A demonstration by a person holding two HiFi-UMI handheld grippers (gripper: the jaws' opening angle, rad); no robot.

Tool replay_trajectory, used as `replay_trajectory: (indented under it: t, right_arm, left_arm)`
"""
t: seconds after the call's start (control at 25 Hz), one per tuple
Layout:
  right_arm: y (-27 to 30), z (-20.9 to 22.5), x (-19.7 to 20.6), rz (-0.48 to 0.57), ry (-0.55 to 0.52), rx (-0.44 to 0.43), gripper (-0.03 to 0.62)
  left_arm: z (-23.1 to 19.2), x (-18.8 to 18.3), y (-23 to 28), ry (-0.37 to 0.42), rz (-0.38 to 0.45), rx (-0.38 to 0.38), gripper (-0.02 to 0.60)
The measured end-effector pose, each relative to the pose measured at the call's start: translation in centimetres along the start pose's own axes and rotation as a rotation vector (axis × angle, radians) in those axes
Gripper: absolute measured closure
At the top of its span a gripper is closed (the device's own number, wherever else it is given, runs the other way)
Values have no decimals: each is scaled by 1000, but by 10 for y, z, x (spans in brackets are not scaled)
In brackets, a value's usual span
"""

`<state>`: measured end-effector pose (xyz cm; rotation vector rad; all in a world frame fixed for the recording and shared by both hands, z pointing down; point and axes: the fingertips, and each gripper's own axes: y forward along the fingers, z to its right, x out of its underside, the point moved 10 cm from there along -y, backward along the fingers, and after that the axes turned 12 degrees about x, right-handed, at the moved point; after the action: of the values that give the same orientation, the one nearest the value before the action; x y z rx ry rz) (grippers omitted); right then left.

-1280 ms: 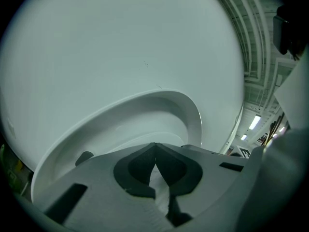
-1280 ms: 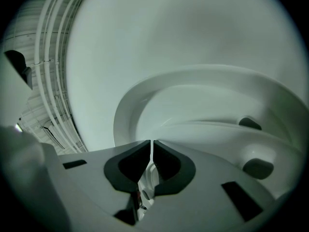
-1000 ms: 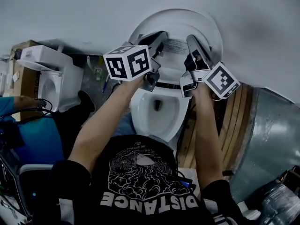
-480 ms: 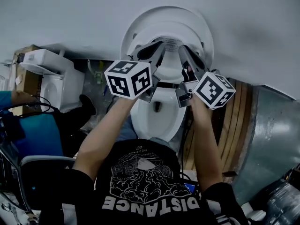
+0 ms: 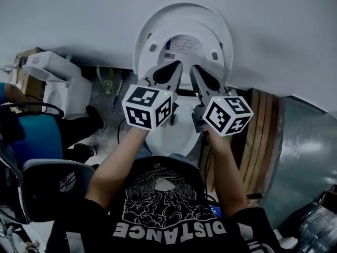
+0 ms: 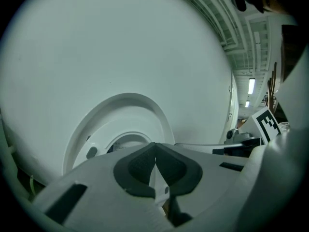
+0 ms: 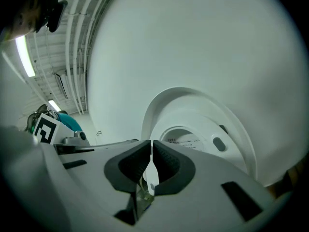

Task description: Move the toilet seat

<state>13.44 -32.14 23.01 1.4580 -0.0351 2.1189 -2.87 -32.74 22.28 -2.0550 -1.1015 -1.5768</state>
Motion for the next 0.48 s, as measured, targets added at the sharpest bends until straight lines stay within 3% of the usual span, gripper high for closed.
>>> replay_trajectory:
  t: [0.2,0.48]
  right_arm:
    - [-23,-13,11,-13,-107,23,570]
    - [-58,-24,22,-25,-253,67,574]
  left_arm:
    - [23,20,-17,-8,-11,-36,568]
    - [59,32,-35,44,-22,-69,568]
